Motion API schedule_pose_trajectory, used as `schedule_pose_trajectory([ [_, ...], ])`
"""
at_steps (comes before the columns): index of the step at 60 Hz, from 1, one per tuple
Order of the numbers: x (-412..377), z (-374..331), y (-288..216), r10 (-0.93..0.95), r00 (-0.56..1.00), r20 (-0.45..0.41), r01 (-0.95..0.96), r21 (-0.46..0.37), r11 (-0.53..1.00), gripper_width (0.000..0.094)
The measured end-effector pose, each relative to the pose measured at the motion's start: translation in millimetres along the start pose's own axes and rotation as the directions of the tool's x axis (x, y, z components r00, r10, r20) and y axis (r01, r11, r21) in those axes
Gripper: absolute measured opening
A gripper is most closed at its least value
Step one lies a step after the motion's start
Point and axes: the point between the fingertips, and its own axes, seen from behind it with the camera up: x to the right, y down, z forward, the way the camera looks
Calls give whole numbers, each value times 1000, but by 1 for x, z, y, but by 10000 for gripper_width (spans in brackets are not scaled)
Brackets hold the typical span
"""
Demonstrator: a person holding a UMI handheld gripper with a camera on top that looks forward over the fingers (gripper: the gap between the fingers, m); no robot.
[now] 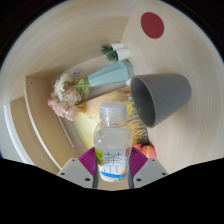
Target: Pour water
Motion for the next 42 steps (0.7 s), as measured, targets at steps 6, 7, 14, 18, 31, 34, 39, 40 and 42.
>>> schedule_pose_trajectory([
  [6, -6, 0, -8, 129, 991, 24, -130, 24, 991, 407],
  [7, -7, 1, -9, 146, 989, 28, -147, 29, 989, 406],
  [14, -8, 6, -15, 251, 967, 40, -252, 30, 967, 405],
  [18, -4, 8, -17, 288, 957, 32, -289, 37, 957, 405],
  [31, -2, 3, 0, 100, 994, -33, -101, -31, 994, 404],
  [34, -9, 2, 4, -45, 998, -43, 42, -62, 997, 406],
  [39, -29, -4, 2, -373, 926, -49, 367, -102, 925, 407],
  [40, -33, -5, -1, -437, 898, -50, 430, -105, 897, 407],
  [42, -44, -8, -6, -558, 829, -48, 551, -112, 827, 408],
])
